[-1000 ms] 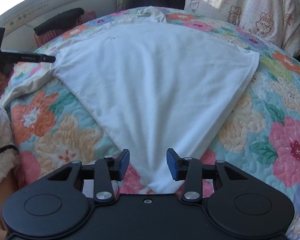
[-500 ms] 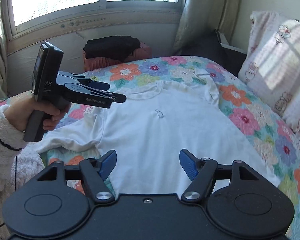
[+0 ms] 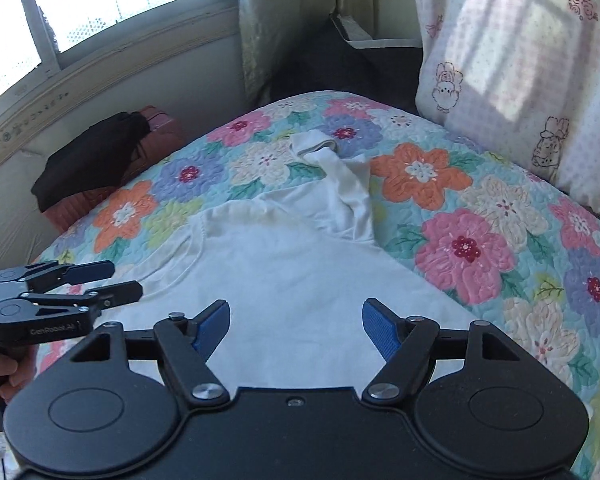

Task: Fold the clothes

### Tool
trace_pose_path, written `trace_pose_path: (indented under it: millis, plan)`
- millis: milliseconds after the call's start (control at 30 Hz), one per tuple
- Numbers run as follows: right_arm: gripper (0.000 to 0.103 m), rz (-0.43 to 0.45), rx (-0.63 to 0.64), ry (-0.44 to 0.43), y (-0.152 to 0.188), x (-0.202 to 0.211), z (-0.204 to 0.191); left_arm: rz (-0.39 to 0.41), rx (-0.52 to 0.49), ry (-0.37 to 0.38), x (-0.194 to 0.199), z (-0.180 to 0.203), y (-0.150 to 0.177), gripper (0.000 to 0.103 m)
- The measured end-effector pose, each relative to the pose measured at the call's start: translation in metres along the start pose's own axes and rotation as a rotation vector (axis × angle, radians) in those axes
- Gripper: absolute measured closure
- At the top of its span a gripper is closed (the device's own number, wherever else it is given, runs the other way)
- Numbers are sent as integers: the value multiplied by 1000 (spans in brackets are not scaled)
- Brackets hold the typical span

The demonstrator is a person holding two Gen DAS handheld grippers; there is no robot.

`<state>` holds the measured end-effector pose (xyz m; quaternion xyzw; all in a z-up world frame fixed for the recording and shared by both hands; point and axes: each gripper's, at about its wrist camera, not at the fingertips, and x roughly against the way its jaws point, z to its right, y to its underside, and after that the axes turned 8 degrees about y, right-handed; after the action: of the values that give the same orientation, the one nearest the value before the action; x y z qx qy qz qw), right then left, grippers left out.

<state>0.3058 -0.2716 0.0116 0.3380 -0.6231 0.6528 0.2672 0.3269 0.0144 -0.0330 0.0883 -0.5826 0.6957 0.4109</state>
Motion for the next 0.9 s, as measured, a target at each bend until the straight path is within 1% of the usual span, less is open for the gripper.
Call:
trace_pose_path:
  millis: [67, 167, 300, 433, 533, 600, 667, 733, 767, 800, 900]
  plan:
    - [25, 1, 8, 12, -11, -24, 12, 0, 24, -12, -28, -11, -12, 41]
    - [25, 4, 8, 1, -28, -61, 27, -19, 51, -30, -71, -26, -25, 41]
    - [25, 14, -8, -13, -49, -112, 41, -41, 90, -32, -125, -41, -40, 41]
    - [25, 31, -22, -14, -76, -161, 47, -66, 57, -73, -175, -42, -59, 41]
    - [25, 48, -19, -11, -97, -192, 44, -66, 17, -78, -197, -38, -70, 41]
    - [25, 59, -14, -4, -109, -210, 40, -57, 22, -54, -206, -39, -76, 41]
    - [26, 67, -8, -12, -120, -229, 35, -59, 25, -48, -213, -43, -79, 41]
    - [29, 60, -1, -29, -127, -246, 31, -73, 2, -57, -221, -46, -81, 41]
    - [35, 56, 8, -43, -129, -255, 27, -79, -7, -66, -223, -48, -81, 41]
    - [36, 47, 21, -52, -130, -264, 24, -87, -13, -77, -225, -51, -80, 41]
    - [37, 7, 82, -32, -128, -291, 10, -99, 14, -82, -230, -63, -76, 41]
